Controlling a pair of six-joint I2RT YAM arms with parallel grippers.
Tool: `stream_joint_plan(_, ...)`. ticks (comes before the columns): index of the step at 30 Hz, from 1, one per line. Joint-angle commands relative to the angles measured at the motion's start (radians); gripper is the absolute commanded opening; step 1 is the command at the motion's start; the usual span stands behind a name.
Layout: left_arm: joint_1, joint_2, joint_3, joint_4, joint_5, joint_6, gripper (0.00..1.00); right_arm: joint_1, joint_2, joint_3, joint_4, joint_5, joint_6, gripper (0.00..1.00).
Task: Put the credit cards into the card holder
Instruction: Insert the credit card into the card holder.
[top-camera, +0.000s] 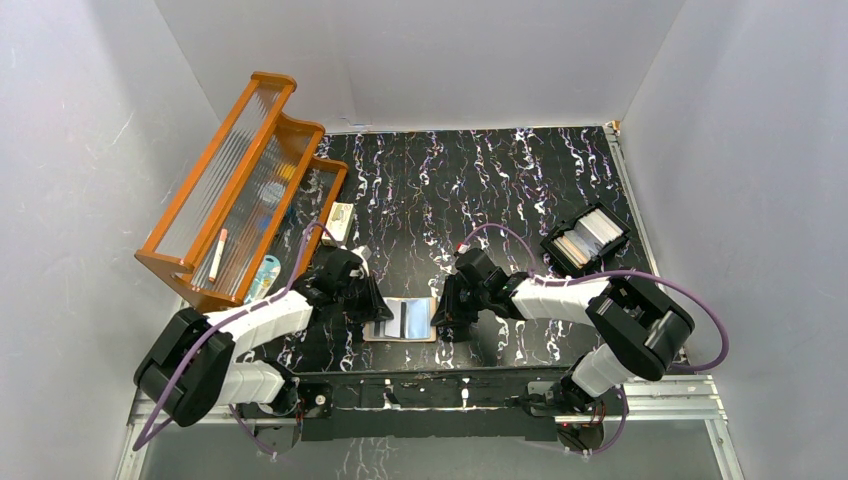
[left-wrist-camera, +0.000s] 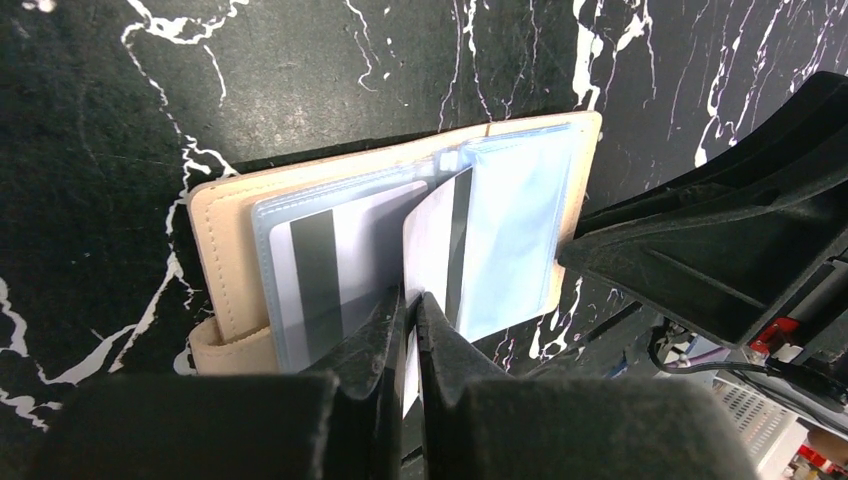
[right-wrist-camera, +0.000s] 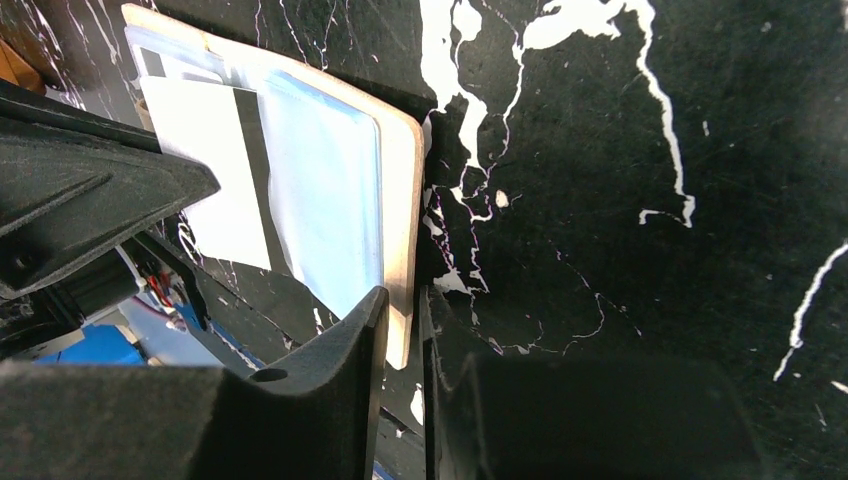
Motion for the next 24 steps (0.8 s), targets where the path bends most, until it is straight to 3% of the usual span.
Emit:
stream_joint_plan(1, -0.001, -0.015, 0.001, -0.125, -0.097, 0.03, 0.0, 0.012, 0.023, -0.006, -0.034, 0.027, 0.001, 0.26)
stream_joint_plan(7, -0.001, -0.029, -0.003, -0.15, -0.128, 0.035, 0.0, 0.014, 0.03, 0.0, -0.036, 0.027, -0.001, 0.25)
stream_joint_plan(13, -0.001, -0.006, -0.028, -0.052, -0.054, 0.035, 0.0, 0.014, 0.043, 0.009, -0.036, 0.025, -0.004, 0.25)
stream_joint_plan(24, -0.002, 0.016, -0.063, 0.026, -0.049, 0.0, 0.08, 0.021, 0.065, 0.018, -0.021, 0.014, 0.008, 0.24)
